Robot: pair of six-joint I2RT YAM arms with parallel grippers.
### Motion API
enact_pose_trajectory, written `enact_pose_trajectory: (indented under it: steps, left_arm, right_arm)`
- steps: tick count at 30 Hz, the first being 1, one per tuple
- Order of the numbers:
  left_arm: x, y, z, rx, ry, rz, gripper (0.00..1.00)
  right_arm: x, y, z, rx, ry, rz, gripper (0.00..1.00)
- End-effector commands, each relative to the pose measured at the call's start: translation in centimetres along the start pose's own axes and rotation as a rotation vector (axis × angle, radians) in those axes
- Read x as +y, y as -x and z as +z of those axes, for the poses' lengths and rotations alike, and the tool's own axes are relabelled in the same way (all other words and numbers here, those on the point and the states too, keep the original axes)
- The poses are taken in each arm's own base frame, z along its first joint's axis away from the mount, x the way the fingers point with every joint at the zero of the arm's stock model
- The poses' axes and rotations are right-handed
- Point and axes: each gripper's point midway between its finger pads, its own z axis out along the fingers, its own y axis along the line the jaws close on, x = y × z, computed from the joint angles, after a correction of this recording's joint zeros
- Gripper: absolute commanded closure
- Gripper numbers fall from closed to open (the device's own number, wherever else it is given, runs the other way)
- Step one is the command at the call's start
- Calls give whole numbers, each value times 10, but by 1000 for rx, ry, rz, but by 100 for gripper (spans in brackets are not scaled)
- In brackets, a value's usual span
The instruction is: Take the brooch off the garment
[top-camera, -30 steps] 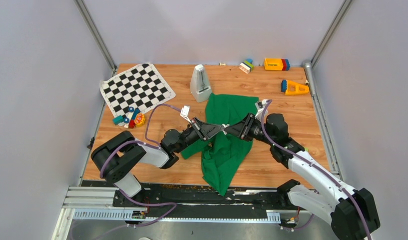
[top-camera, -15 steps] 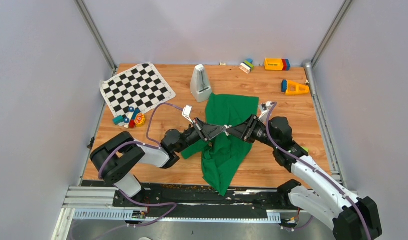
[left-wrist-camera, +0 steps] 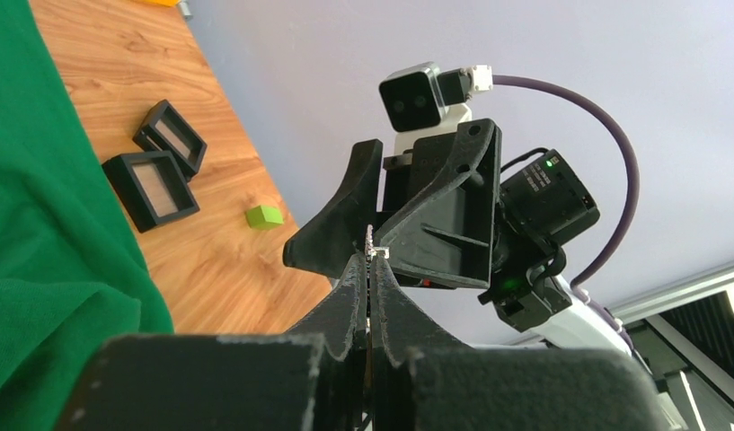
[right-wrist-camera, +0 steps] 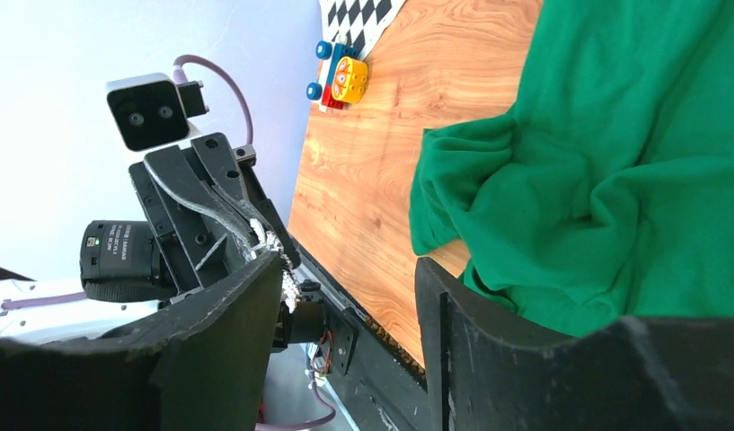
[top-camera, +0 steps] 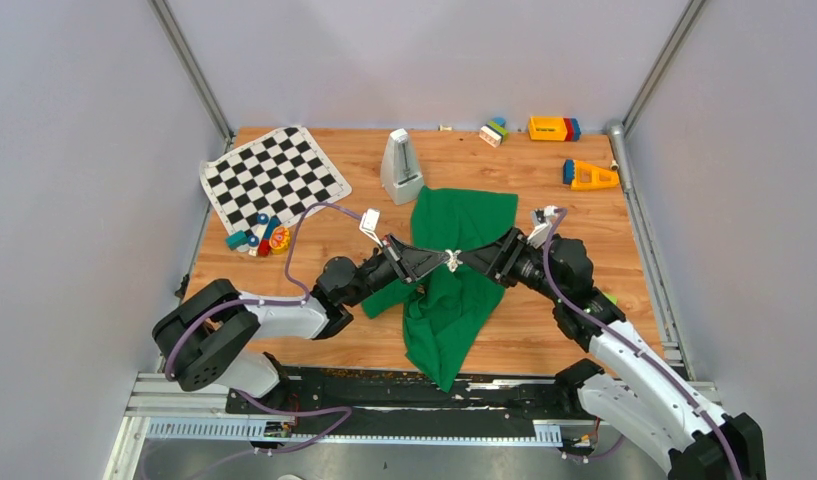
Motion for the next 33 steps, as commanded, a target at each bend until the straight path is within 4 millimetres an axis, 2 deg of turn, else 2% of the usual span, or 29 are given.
enact_pose_trajectory:
  steps: [1, 9, 13, 15, 16, 17, 18, 19, 20, 21, 22, 25, 28, 30, 31, 32, 33]
  left_arm:
    - [-17, 8, -2, -27, -39, 36, 100]
    - [-16, 8, -2, -20, -20, 51, 100]
    - [-7, 0, 1, 34, 32, 66, 100]
    - [19, -14, 2, 108, 153, 64, 100]
    - [20, -15, 4, 122, 171, 78, 100]
    - [37, -23, 0, 156, 247, 76, 100]
    - [38, -22, 3, 165, 265, 95, 100]
    - [55, -28, -4, 198, 344, 113, 100]
    - [57, -25, -1, 203, 367, 127, 100]
    - [72, -28, -8, 223, 441, 150, 100]
    - [75, -25, -7, 220, 466, 160, 100]
    - [105, -20, -17, 211, 581, 176, 100]
    - [127, -17, -15, 232, 619, 154, 100]
    - [152, -25, -13, 299, 645, 119, 100]
    - [160, -16, -11, 300, 662, 117, 100]
    - [177, -19, -19, 338, 713, 93, 100]
    - [188, -3, -22, 317, 748, 97, 100]
  right_arm:
    - [-11, 8, -5, -53, -65, -2, 43]
    - [-10, 10, -9, -66, -73, -19, 41]
    - [-27, 18, -16, -107, -196, -24, 39]
    - [-43, 24, -24, -149, -299, -9, 38]
    - [-52, 26, -30, -173, -354, 6, 38]
    - [-62, 29, -35, -200, -409, 22, 38]
    - [-72, 33, -42, -238, -468, 40, 37]
    - [-80, 34, -48, -260, -517, 53, 37]
    - [-87, 36, -55, -282, -561, 60, 37]
    - [-94, 37, -61, -303, -606, 69, 37]
    - [-103, 37, -69, -321, -662, 77, 33]
    - [-116, 41, -82, -361, -747, 73, 29]
    - [-122, 42, -86, -377, -779, 74, 29]
    - [-125, 42, -88, -384, -793, 75, 29]
    - [-126, 42, -88, -388, -800, 76, 30]
    - [-127, 43, -89, -392, -806, 74, 30]
    - [-129, 44, -90, -399, -816, 74, 30]
